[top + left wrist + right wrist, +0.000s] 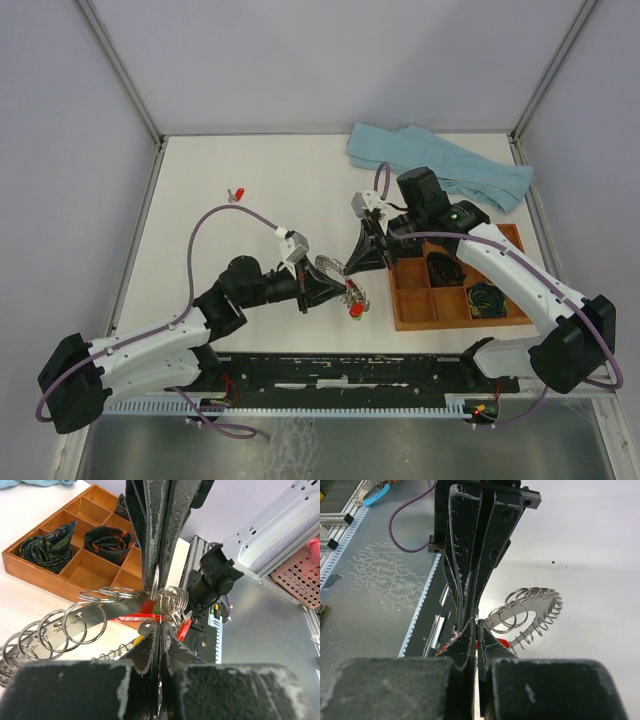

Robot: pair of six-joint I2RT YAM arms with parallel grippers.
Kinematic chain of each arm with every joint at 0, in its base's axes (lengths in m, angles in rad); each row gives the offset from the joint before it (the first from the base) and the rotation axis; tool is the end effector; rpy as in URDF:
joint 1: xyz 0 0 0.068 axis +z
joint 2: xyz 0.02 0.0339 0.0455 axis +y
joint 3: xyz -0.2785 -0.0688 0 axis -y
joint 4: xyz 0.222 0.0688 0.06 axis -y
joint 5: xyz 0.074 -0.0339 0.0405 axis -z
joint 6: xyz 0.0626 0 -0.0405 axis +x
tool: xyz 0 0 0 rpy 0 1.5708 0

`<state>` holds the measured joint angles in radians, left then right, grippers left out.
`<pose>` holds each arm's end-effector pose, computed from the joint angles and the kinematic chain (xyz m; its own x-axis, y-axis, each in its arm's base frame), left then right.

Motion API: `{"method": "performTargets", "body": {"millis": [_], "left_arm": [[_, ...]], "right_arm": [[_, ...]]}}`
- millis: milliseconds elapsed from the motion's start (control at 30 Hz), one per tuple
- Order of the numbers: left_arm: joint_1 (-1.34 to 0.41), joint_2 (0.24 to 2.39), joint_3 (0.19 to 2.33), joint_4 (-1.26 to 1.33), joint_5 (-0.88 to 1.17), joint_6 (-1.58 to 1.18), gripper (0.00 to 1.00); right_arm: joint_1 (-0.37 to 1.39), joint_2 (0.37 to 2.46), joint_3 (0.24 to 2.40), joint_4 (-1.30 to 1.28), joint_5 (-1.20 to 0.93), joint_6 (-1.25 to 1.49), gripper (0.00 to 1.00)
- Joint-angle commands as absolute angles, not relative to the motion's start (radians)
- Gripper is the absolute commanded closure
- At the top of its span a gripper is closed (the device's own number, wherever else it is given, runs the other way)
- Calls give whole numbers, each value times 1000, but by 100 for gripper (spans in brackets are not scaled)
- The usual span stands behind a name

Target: Remove the keys from the keyring

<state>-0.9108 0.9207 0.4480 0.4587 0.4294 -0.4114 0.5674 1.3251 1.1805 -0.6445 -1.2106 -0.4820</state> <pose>0.1065 -0.1798 0.2857 -0.3972 -0.0813 -0.9141 0.8888 0.2139 -0.4052 0.1779 0.1828 0.3428 -0.1848 -0.3115 -0.9321 -0.9379 -0.2274 0.2619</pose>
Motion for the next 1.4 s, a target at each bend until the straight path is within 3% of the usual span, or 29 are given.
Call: {"method": "performTargets", "body": {"millis": [0, 167, 400, 533, 767, 900, 1367], "left_arm": [[-904, 852, 417, 507, 396, -422, 97], [-893, 738, 319, 509, 247, -412, 97], [-857, 601, 204, 441, -111, -444, 97], [-725, 616, 193, 458, -157, -431, 97], [-241, 930, 225, 689, 119, -645, 97], [-48, 1167, 276, 840, 201, -795, 97], [109, 1754, 575, 930, 57, -1105, 94]], "right_arm": [[562, 1302, 1198, -592, -1209, -456, 99], [548, 1300, 1210, -625, -1156, -478, 99], [524, 1298, 1214, -634, -1093, -477, 99], [520, 1299, 1214, -633, -1062, -473, 99], [512, 1294, 1211, -630, -1042, -468, 99], [509, 1294, 1210, -629, -1035, -465, 99], [509, 1299, 1214, -634, -1022, -467, 99]]}}
